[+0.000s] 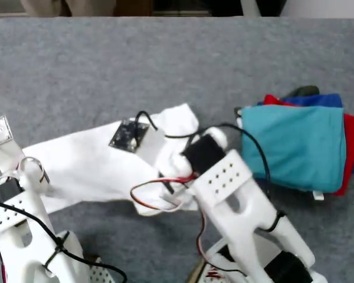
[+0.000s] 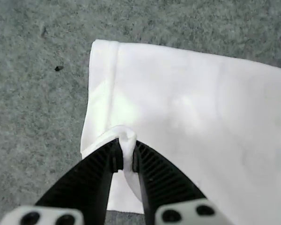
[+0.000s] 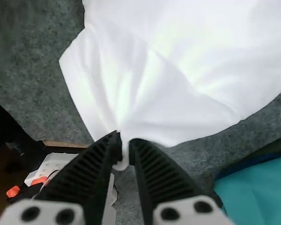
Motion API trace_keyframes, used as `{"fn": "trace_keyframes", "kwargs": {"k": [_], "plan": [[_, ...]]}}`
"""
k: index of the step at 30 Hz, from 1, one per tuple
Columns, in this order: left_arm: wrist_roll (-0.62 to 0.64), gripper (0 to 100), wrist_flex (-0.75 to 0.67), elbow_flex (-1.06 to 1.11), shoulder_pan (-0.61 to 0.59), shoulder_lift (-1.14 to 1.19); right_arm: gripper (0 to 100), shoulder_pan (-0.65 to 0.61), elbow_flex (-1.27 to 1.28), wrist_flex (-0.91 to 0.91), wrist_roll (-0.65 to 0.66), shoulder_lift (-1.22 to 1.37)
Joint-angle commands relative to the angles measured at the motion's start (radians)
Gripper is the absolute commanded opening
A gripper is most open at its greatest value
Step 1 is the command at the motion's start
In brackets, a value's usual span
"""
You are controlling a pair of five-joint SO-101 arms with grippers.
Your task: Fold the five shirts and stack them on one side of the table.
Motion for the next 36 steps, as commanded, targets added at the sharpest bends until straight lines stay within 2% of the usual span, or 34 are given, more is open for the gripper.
{"fn": "trace_keyframes", "kwargs": {"k": [1, 9, 11, 15, 18, 22, 25, 31, 34, 36], "plan": [[-0.008, 2, -0.046, -0.005, -0.006, -0.019, 0.4, -0.012, 0.016, -0.014, 0.009, -0.031], [-0.015, 2, -0.048, 0.066, -0.008, -0.021, 2.7, -0.010, 0.058, -0.060, 0.011, -0.038], [-0.057, 5, -0.041, 0.084, -0.011, -0.021, 9.5, -0.010, 0.053, -0.058, 0.005, -0.039], [-0.075, 18, -0.046, 0.081, -0.094, -0.030, 25.9, 0.019, 0.048, -0.060, 0.009, -0.099], [-0.078, 21, -0.040, 0.006, -0.175, -0.024, 29.2, 0.018, 0.024, -0.025, 0.015, -0.156], [-0.077, 21, -0.008, -0.098, -0.215, -0.021, 29.2, 0.024, -0.019, -0.008, 0.032, -0.176], [-0.044, 21, 0.068, -0.186, -0.172, -0.021, 29.2, 0.051, -0.059, -0.068, 0.029, -0.110], [0.104, 3, 0.109, -0.307, -0.044, 0.016, 29.2, 0.128, -0.260, -0.155, 0.029, 0.231], [0.127, 2, 0.087, -0.319, 0.005, 0.104, 29.2, 0.137, -0.410, -0.153, 0.029, 0.415], [0.152, 2, 0.025, -0.313, 0.011, 0.193, 29.2, 0.139, -0.504, -0.153, 0.029, 0.526]]}}
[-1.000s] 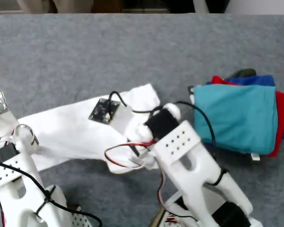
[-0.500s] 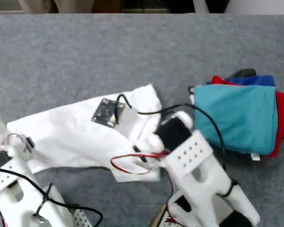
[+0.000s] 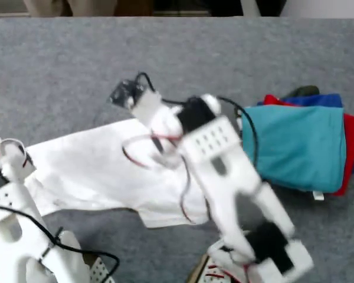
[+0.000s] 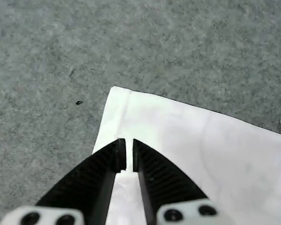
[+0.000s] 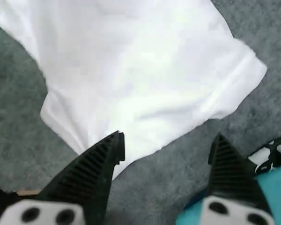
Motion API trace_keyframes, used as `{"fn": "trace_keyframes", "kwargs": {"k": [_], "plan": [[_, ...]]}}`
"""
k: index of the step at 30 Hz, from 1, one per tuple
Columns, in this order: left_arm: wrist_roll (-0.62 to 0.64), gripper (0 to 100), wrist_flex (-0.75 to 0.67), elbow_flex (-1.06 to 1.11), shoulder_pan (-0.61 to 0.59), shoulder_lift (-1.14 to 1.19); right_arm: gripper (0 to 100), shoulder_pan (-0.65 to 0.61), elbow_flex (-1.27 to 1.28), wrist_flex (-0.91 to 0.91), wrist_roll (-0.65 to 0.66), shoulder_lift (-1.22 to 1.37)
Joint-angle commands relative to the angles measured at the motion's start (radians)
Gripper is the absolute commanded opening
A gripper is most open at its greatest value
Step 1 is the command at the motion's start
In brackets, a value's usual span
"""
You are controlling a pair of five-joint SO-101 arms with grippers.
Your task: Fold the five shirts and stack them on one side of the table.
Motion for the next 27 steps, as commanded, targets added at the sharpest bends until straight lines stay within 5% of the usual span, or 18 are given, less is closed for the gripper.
{"fn": "trace_keyframes", "kwargs": {"k": [1, 7, 17, 27], "plan": [[0.038, 2, -0.092, -0.051, 0.023, 0.140, 29.2, 0.022, -0.200, -0.015, 0.005, 0.194], [0.041, 8, -0.218, -0.172, 0.021, 0.478, 27.2, 0.024, -0.363, -0.014, 0.005, 0.469], [0.041, 13, -0.219, -0.420, 0.020, 0.845, 14.9, 0.104, -0.588, -0.021, 0.006, 0.799], [0.041, 2, -0.219, -0.598, 0.021, 1.029, 14.7, 0.179, -0.946, -0.008, 0.011, 1.076]]}}
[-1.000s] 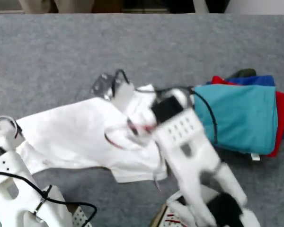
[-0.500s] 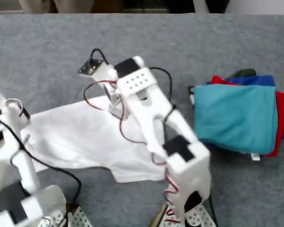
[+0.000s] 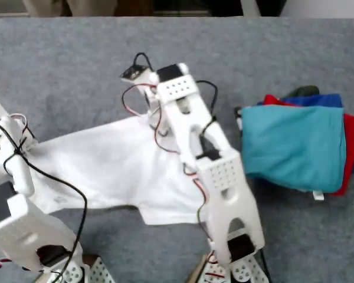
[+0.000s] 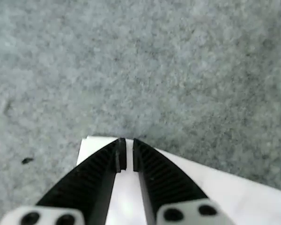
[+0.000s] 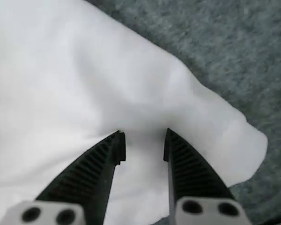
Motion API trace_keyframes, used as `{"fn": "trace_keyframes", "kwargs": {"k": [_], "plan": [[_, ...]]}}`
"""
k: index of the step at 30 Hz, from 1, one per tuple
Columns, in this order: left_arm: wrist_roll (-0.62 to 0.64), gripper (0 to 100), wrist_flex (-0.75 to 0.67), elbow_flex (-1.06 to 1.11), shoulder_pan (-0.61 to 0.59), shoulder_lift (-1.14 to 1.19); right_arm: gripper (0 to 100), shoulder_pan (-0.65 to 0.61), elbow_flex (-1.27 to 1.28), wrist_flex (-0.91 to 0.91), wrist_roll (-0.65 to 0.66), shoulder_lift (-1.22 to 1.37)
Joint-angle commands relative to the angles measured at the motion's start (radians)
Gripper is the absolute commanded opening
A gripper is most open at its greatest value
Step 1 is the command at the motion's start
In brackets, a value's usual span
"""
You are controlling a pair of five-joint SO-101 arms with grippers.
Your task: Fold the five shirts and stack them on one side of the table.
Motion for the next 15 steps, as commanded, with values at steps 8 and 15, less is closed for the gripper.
{"fn": "trace_keyframes", "kwargs": {"k": [8, 15], "plan": [[0.103, 2, -0.011, -0.166, -0.015, 0.042, 2.7, -0.005, -0.390, 0.075, 0.031, 0.188], [0.101, 2, -0.012, -0.175, -0.011, 0.044, 6.5, -0.001, -0.545, 0.081, 0.034, 0.255]]}}
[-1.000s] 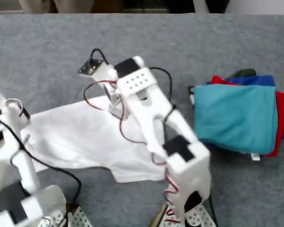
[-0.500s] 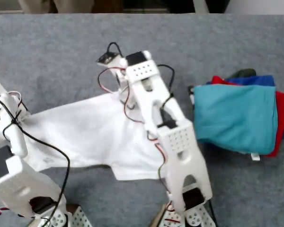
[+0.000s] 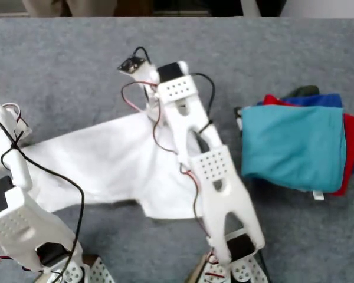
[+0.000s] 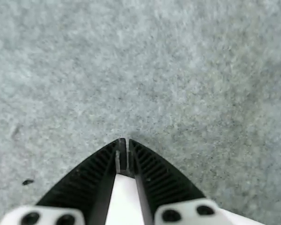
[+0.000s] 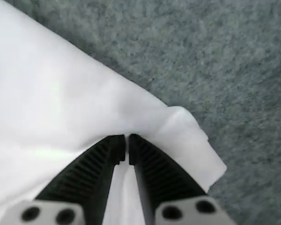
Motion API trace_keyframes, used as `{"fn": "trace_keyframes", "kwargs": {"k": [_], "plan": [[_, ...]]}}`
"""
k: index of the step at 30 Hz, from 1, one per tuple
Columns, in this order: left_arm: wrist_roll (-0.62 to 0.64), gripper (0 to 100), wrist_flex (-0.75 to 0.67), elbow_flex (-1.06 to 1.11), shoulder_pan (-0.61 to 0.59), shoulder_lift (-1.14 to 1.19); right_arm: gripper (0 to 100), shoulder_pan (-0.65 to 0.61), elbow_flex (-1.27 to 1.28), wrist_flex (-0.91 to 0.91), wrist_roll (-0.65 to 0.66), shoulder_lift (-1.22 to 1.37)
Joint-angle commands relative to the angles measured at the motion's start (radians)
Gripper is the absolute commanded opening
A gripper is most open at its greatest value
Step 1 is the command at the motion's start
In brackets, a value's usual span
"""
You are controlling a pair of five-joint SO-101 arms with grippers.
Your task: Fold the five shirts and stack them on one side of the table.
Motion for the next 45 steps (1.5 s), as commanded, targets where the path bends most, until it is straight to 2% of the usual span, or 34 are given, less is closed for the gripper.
{"fn": "trace_keyframes", "kwargs": {"k": [1, 8, 13, 19, 31, 37, 41, 45], "plan": [[0.005, 2, -0.012, -0.049, -0.005, -0.007, 8.5, -0.007, -0.088, 0.003, 0.006, 0.002], [0.000, 2, 0.011, -0.043, -0.011, -0.018, 13.9, -0.007, -0.173, 0.064, 0.003, -0.001], [-0.025, 2, 0.219, -0.114, -0.008, -0.090, 14.5, 0.005, -0.226, 0.089, 0.000, -0.054], [-0.126, 3, 0.414, -0.060, 0.037, -0.242, 16.4, 0.002, -0.030, 0.089, 0.000, -0.285], [-0.219, 3, 0.285, 0.470, 0.055, -0.552, 16.1, 0.002, 0.469, 0.089, 0.000, -0.728], [-0.221, 13, 0.310, 0.549, 0.029, -0.633, 16.1, 0.004, 0.677, 0.087, 0.008, -0.918], [-0.221, 9, 0.321, 0.578, 0.021, -0.644, 16.1, 0.008, 0.777, 0.077, 0.009, -0.995], [-0.233, 2, 0.408, 0.551, 0.020, -0.645, 16.1, 0.010, 0.837, 0.044, 0.009, -1.024]]}}
